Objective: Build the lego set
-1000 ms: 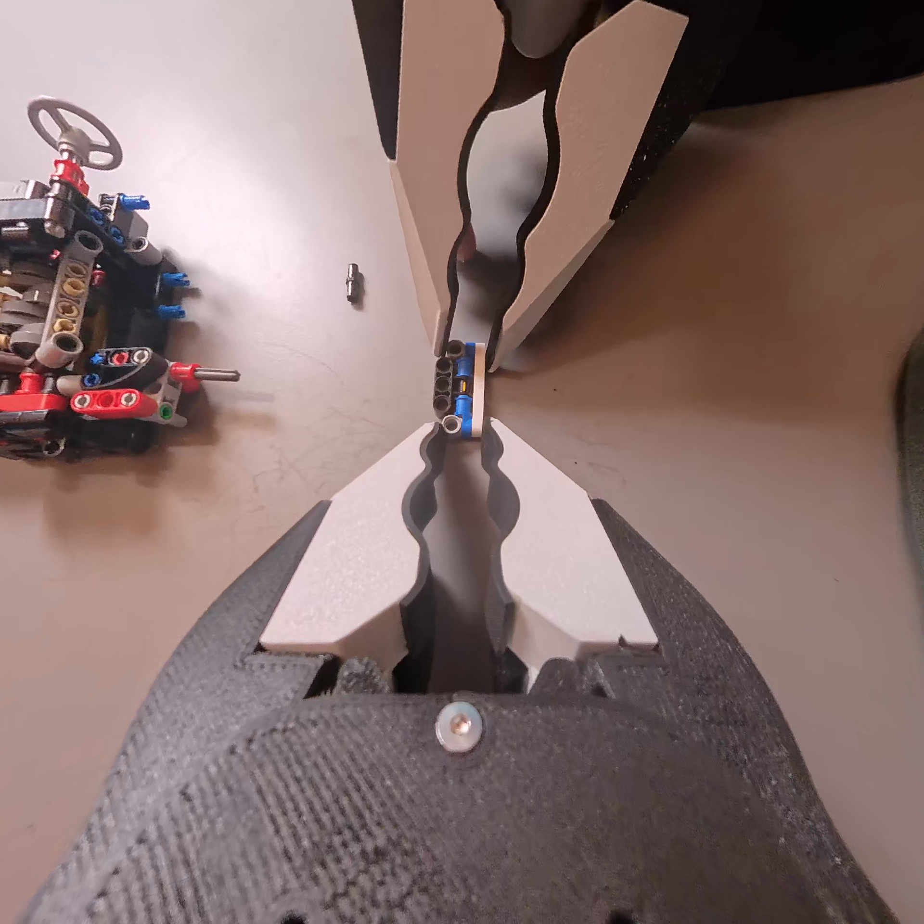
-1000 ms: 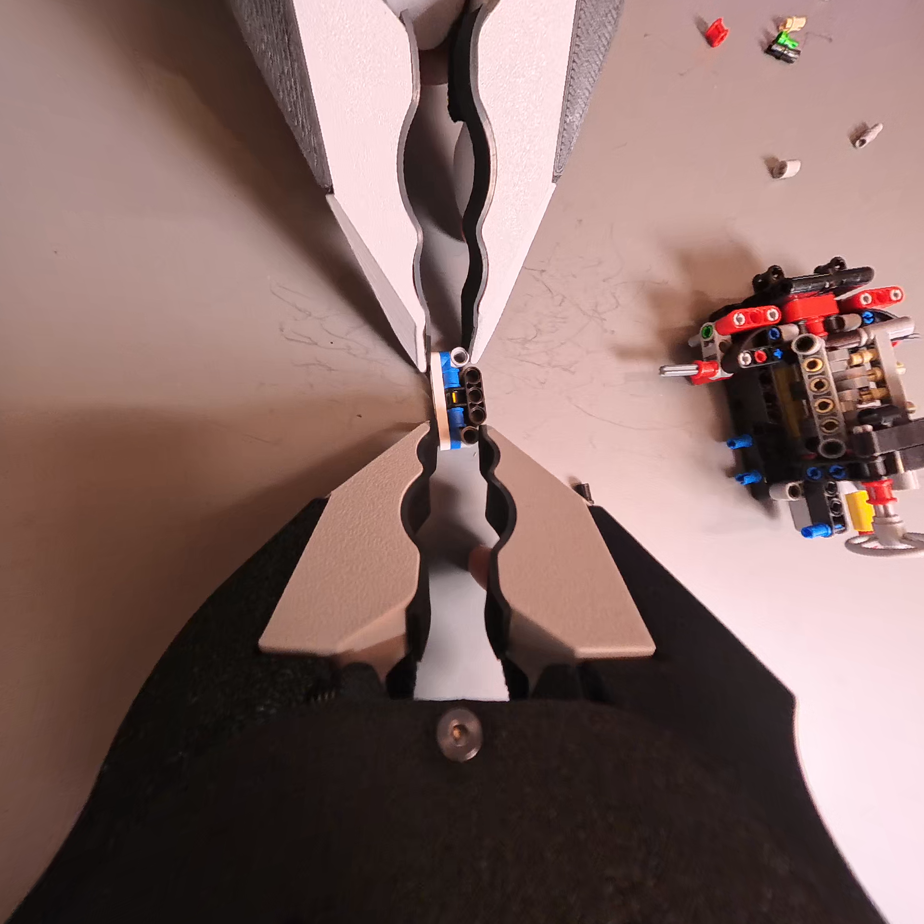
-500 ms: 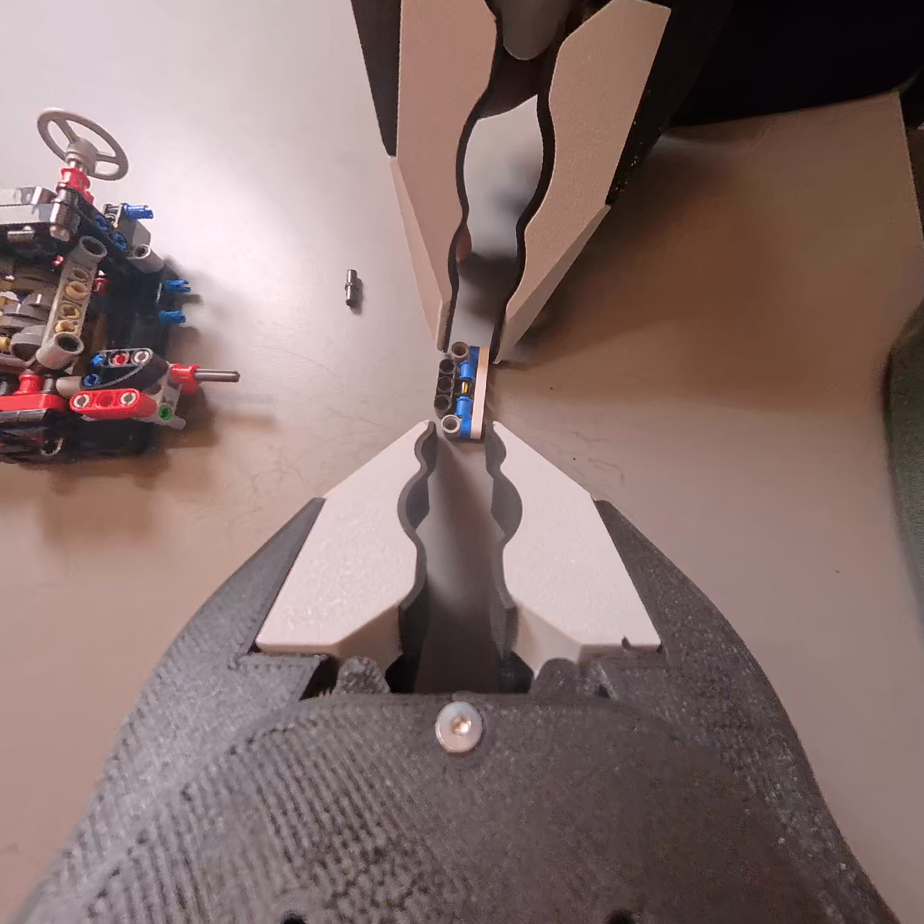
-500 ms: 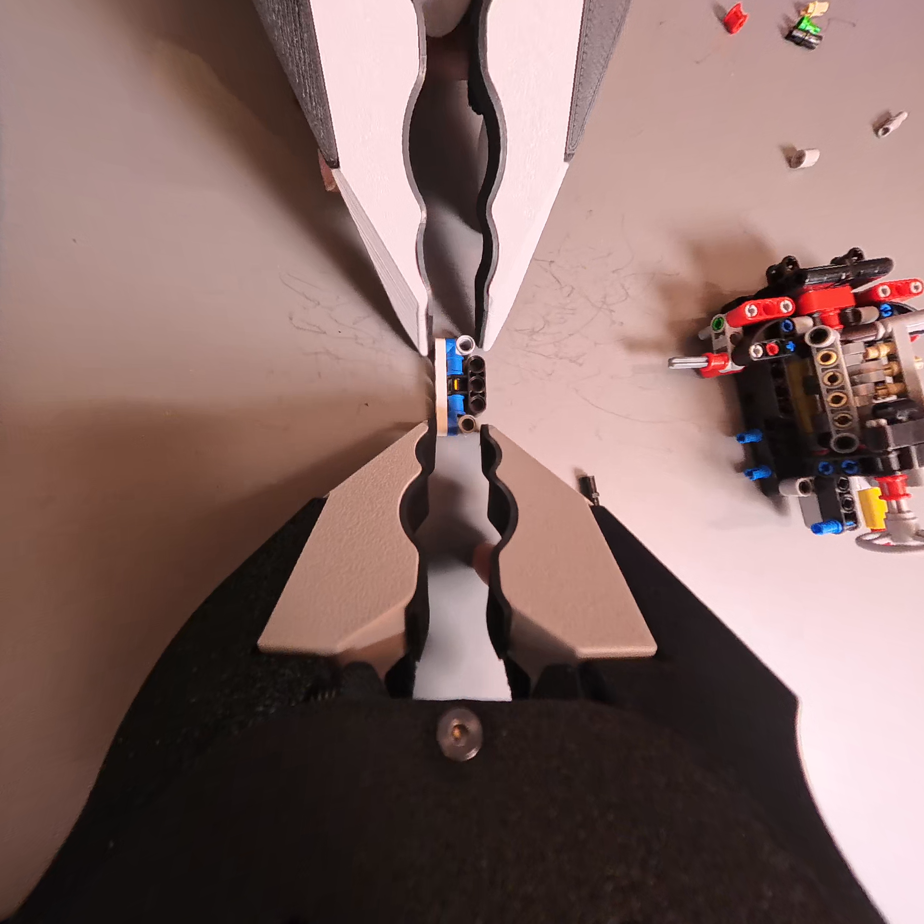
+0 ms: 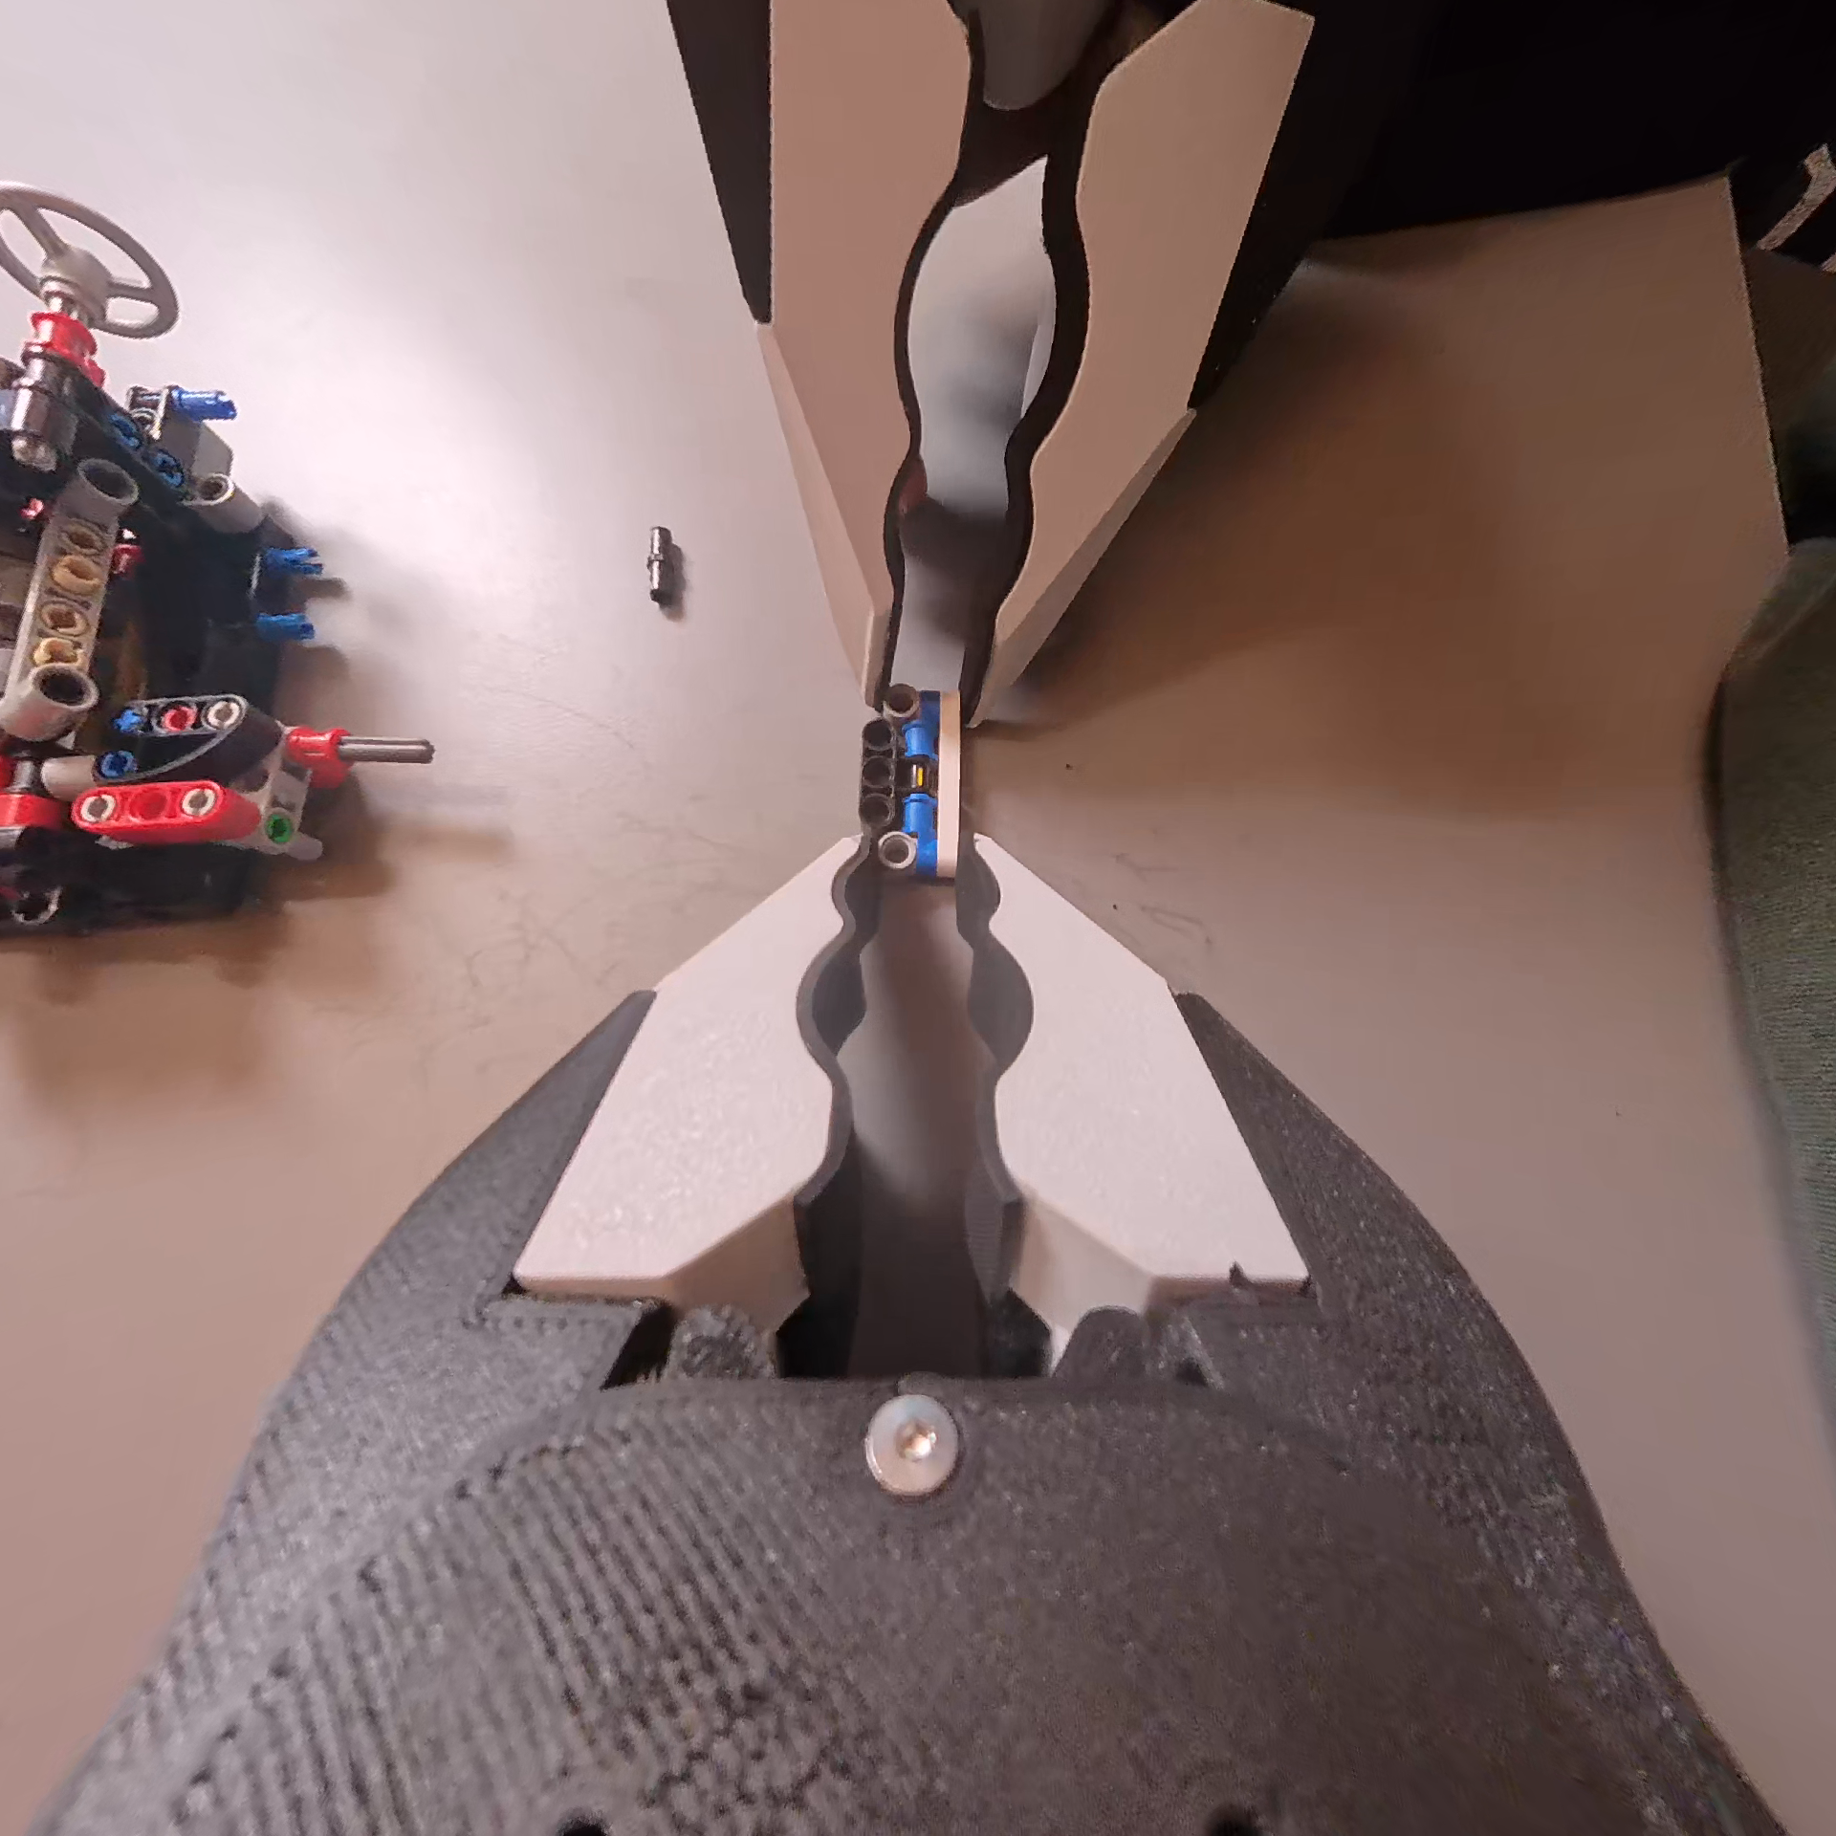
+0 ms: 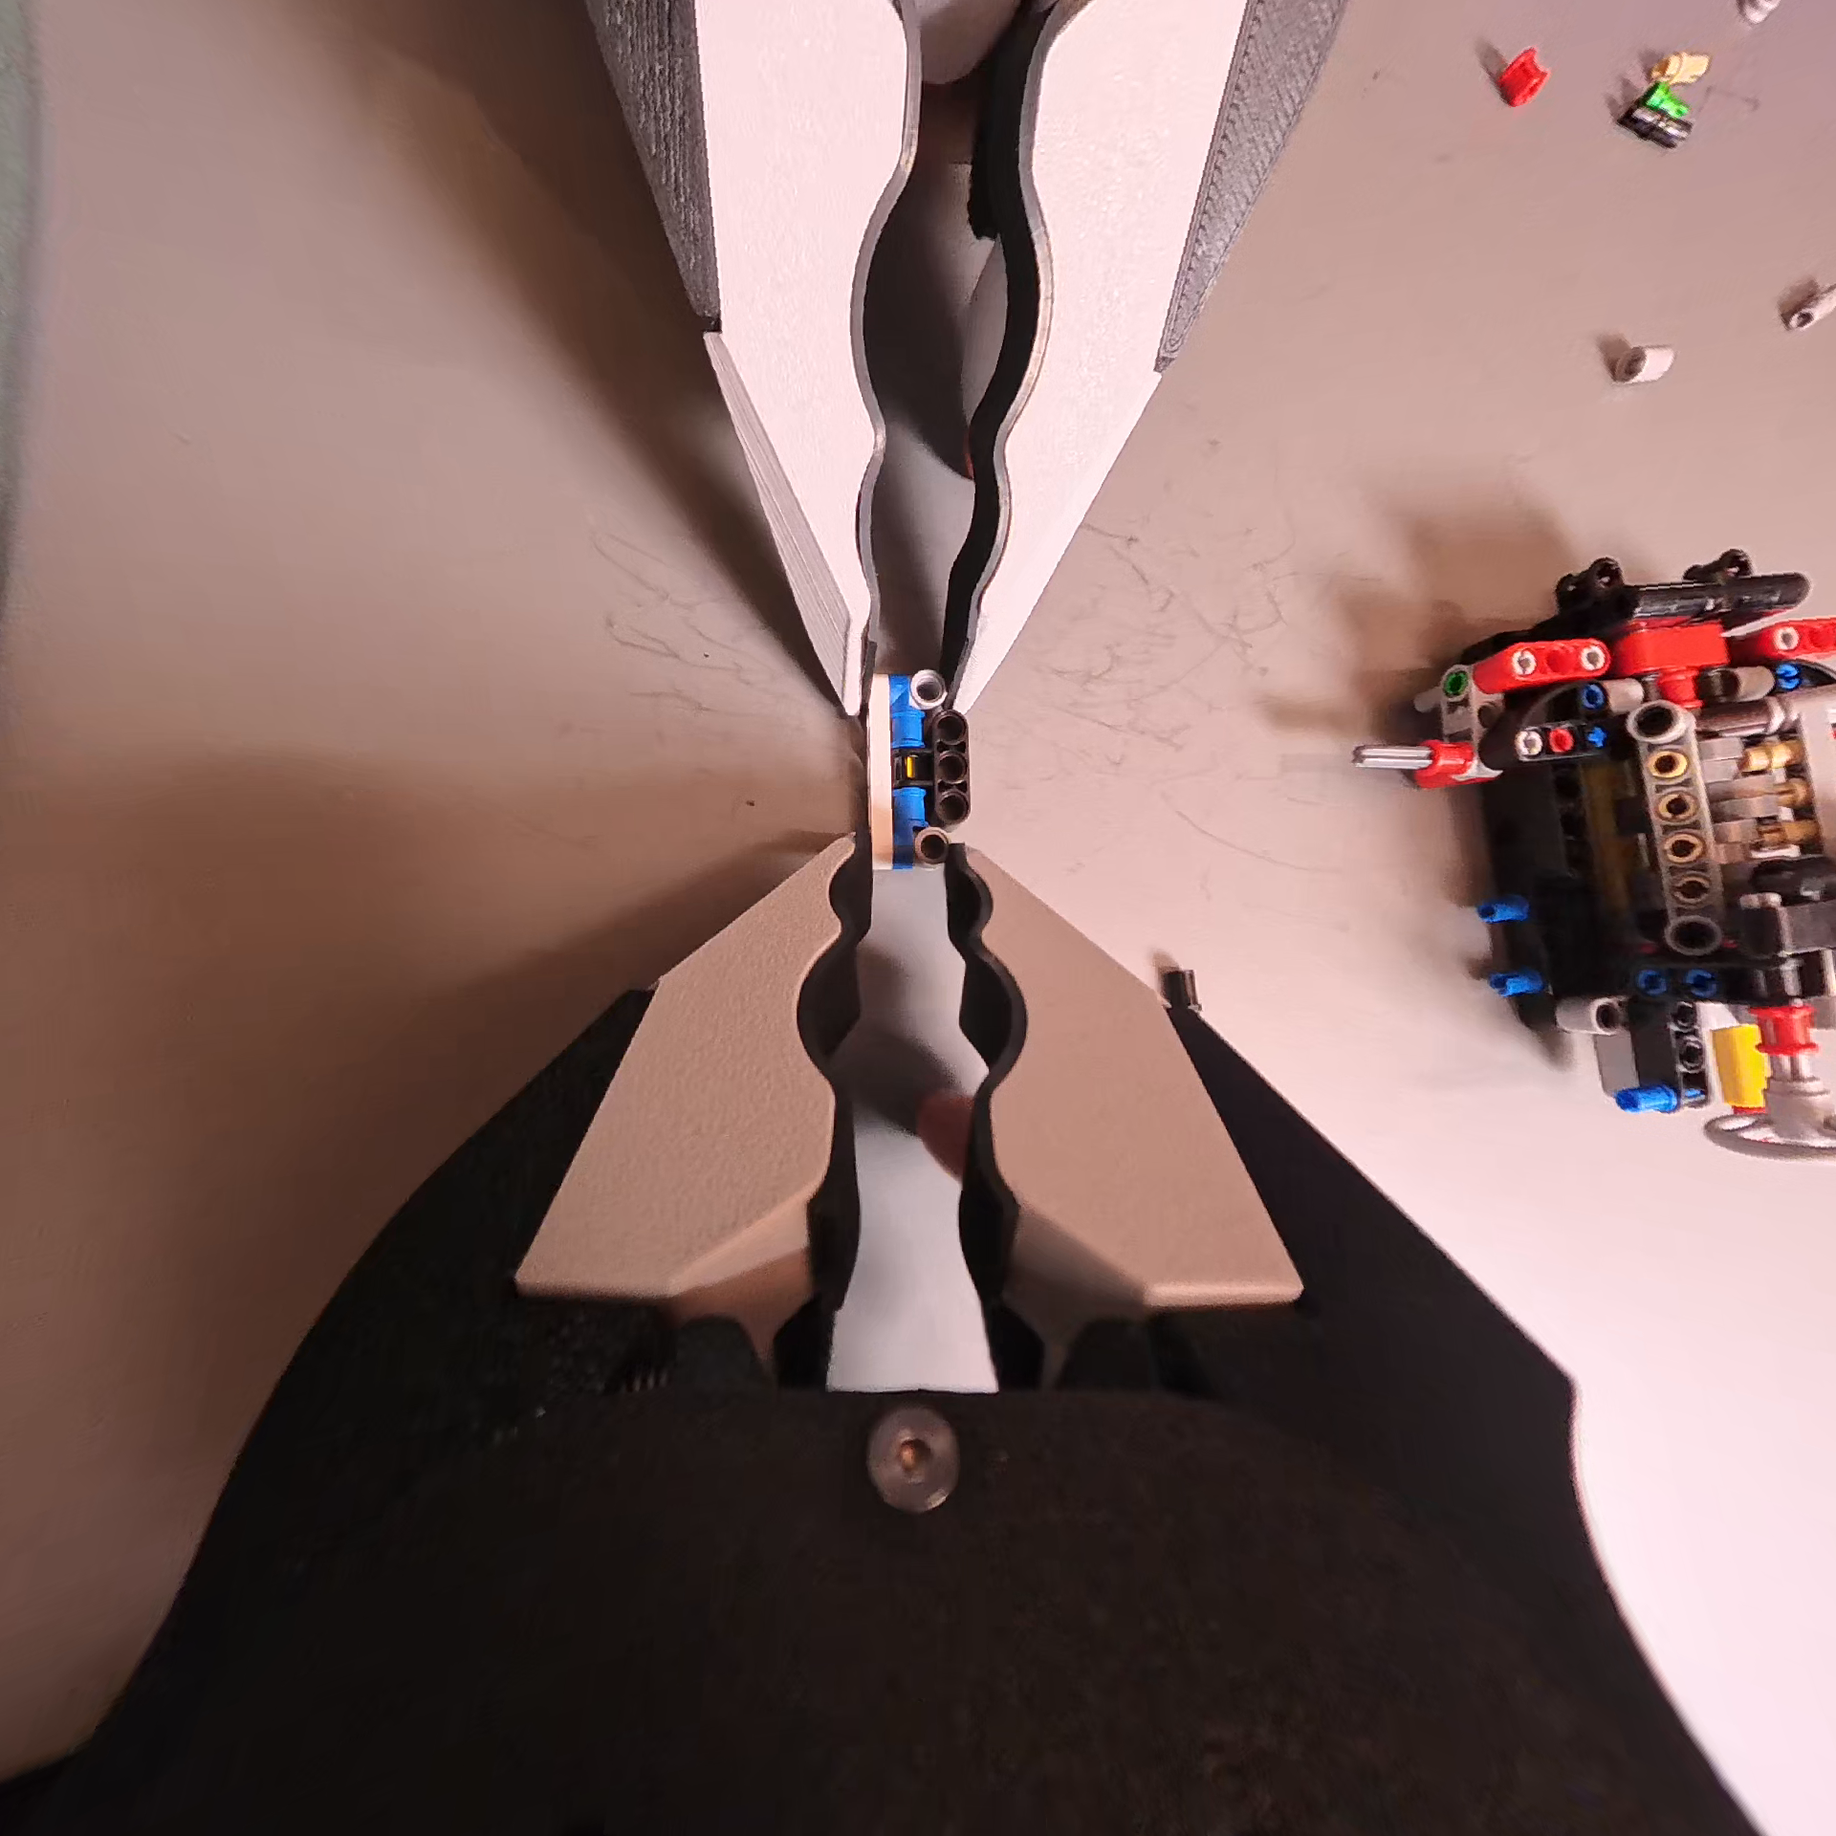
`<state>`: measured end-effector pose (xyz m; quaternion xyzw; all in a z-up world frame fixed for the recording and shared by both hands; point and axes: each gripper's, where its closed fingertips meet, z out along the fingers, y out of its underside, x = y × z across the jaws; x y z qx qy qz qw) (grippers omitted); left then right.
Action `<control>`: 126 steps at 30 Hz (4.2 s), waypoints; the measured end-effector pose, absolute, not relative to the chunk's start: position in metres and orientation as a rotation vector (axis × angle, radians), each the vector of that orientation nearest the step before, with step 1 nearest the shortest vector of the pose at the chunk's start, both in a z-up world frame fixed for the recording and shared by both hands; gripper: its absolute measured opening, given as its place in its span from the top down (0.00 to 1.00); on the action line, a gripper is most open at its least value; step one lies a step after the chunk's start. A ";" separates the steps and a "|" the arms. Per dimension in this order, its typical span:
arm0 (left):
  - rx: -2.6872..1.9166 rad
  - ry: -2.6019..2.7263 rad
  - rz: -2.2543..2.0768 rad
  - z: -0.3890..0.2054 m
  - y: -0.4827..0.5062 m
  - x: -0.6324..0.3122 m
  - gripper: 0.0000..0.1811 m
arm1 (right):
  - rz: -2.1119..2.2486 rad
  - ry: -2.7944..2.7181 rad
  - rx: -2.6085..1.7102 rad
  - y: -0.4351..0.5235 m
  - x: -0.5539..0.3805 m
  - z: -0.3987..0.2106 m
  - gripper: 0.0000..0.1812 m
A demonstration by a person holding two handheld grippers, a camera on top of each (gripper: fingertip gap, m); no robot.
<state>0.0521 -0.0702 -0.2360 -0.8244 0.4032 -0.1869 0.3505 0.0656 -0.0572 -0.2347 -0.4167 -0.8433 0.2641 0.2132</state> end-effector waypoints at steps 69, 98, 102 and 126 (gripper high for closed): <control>-1.895 0.433 -1.331 -0.165 -0.066 0.046 0.99 | 0.677 -1.928 -0.716 -0.066 0.036 -0.160 0.98; -1.864 0.474 -1.375 -0.162 -0.072 0.054 1.00 | 0.846 -1.898 -0.752 -0.071 0.047 -0.144 0.98; -1.798 0.388 -1.427 -0.151 -0.067 0.046 0.96 | 0.809 -1.900 -0.774 -0.063 0.046 -0.150 0.98; -1.626 0.479 -1.526 -0.125 -0.082 0.061 0.92 | 1.536 -1.699 -0.876 -0.083 0.057 -0.109 0.99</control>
